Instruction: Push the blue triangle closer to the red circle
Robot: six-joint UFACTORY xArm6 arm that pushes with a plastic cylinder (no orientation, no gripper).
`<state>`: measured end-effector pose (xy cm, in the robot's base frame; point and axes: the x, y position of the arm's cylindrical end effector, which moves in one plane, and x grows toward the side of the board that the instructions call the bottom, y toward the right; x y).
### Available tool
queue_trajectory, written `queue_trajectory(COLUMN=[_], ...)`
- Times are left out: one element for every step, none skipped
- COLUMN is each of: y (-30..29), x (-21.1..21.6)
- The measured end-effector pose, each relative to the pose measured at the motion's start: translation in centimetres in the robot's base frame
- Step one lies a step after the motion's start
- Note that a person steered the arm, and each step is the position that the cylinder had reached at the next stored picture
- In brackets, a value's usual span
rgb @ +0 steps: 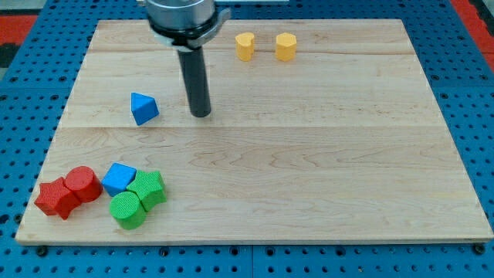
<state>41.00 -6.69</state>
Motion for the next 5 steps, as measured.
queue_trajectory(y=[-0.3, -3.0, -4.9, -4.9, -5.2], x=[-0.9, -1.3, -1.3, -1.5, -2.3])
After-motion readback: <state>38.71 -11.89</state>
